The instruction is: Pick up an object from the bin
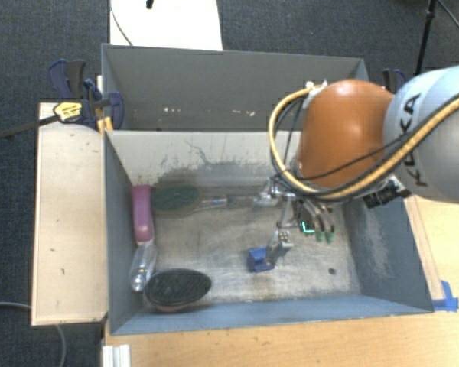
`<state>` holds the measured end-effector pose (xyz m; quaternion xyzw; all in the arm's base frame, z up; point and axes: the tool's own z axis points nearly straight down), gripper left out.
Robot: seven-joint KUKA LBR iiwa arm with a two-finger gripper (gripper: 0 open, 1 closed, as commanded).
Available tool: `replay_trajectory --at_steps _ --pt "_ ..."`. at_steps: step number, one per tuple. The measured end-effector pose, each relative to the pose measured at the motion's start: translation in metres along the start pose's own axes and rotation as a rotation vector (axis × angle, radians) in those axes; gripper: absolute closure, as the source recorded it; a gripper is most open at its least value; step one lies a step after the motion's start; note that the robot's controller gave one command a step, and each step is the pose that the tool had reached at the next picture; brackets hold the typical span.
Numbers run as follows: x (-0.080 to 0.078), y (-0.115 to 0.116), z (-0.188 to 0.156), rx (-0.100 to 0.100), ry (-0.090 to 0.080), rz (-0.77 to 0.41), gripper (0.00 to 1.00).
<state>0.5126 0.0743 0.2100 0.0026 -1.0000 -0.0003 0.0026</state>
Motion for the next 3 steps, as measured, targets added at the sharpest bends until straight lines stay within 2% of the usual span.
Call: replay_trajectory --at_steps 1,2,3 --pt "0.005 -0.051 0.137 0.001 -0.007 -0.19 0.0" --pt "0.002 -0.05 0.133 0.001 -0.015 -0.187 1.0" --pt "-0.013 -0.022 0.009 0.002 -0.015 -0.476 1.0"
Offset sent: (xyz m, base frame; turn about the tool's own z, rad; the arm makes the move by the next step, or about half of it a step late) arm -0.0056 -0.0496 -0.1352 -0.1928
